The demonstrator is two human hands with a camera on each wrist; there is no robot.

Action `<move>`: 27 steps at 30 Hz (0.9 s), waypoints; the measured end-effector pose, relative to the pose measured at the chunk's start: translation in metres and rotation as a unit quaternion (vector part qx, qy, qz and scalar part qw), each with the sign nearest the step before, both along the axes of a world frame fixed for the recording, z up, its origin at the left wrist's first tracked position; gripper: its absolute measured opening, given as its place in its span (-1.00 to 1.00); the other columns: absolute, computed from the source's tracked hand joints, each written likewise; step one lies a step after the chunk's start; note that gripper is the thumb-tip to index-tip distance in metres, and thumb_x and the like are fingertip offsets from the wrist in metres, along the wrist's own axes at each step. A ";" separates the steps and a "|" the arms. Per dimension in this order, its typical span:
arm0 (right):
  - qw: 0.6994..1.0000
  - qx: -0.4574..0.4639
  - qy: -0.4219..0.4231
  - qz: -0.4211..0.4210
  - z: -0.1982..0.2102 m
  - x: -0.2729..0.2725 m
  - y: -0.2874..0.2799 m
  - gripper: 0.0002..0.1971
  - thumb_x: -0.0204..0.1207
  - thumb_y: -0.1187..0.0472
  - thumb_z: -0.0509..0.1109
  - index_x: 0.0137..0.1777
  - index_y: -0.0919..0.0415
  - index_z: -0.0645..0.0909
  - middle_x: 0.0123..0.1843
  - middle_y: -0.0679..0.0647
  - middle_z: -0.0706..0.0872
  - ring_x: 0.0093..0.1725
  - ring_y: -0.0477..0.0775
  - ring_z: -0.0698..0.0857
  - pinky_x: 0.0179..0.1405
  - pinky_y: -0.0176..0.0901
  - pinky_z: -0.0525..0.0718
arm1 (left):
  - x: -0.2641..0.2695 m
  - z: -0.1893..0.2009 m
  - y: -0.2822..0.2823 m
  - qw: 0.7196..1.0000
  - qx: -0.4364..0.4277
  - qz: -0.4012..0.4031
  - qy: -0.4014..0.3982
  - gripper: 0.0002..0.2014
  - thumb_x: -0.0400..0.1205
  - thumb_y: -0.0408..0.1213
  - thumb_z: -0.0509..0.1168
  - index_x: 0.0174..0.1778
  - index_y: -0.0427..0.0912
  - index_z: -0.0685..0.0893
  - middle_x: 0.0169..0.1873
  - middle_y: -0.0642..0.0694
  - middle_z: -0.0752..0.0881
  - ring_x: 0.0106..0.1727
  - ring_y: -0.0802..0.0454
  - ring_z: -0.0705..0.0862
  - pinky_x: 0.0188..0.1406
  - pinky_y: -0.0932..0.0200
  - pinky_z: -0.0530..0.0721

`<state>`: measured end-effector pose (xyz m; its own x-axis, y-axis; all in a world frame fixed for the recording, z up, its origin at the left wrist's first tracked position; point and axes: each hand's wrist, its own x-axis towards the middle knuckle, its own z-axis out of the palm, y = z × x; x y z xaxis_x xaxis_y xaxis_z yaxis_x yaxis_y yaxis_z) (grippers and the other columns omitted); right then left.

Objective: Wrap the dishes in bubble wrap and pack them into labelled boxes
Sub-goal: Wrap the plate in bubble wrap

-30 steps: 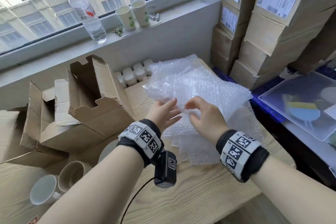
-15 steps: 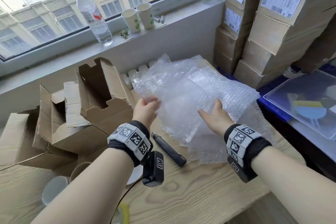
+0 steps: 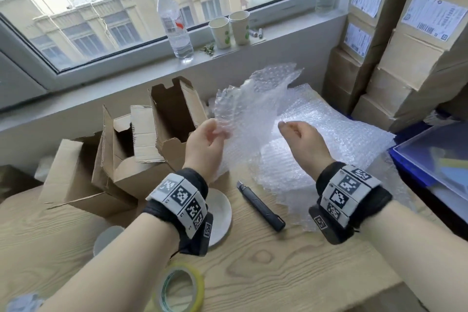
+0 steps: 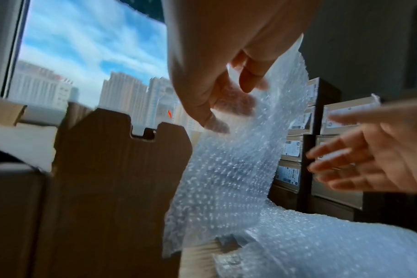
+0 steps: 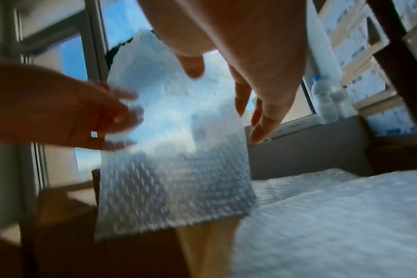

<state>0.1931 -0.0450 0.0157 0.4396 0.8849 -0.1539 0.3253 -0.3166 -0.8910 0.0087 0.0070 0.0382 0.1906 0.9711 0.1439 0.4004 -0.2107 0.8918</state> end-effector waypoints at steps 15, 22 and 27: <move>0.974 -0.080 0.202 0.066 0.009 -0.109 -0.014 -0.92 0.47 0.51 0.26 -0.19 0.38 0.52 -0.28 0.15 0.59 -0.37 0.01 0.66 -0.28 -0.16 0.78 | -0.115 -0.005 -0.047 0.927 -0.289 -0.199 0.129 -0.73 0.47 -0.16 0.51 0.05 0.14 0.67 -0.04 0.18 0.75 0.06 0.27 0.69 0.17 0.31 0.58; 0.976 -0.094 0.067 0.183 -0.014 -0.159 -0.033 -0.78 0.33 0.28 0.56 -0.29 0.23 0.53 -0.33 0.05 0.64 -0.26 0.00 0.73 -0.16 -0.12 0.74 | -0.137 -0.011 -0.061 0.934 -0.331 -0.109 0.082 -0.57 0.45 0.20 0.38 0.15 0.07 0.66 0.02 0.11 0.71 0.05 0.19 0.66 0.18 0.00 0.62; 0.981 -0.083 0.046 0.171 -0.029 -0.178 -0.040 -0.77 0.39 0.34 0.52 -0.06 0.45 0.58 -0.21 0.18 0.65 -0.21 0.06 0.73 -0.10 -0.09 0.76 | -0.160 -0.035 -0.060 0.968 -0.166 -0.006 0.186 -0.79 0.53 -0.27 0.36 0.07 -0.14 0.73 -0.12 0.01 0.72 0.00 0.04 0.68 0.03 0.15 0.63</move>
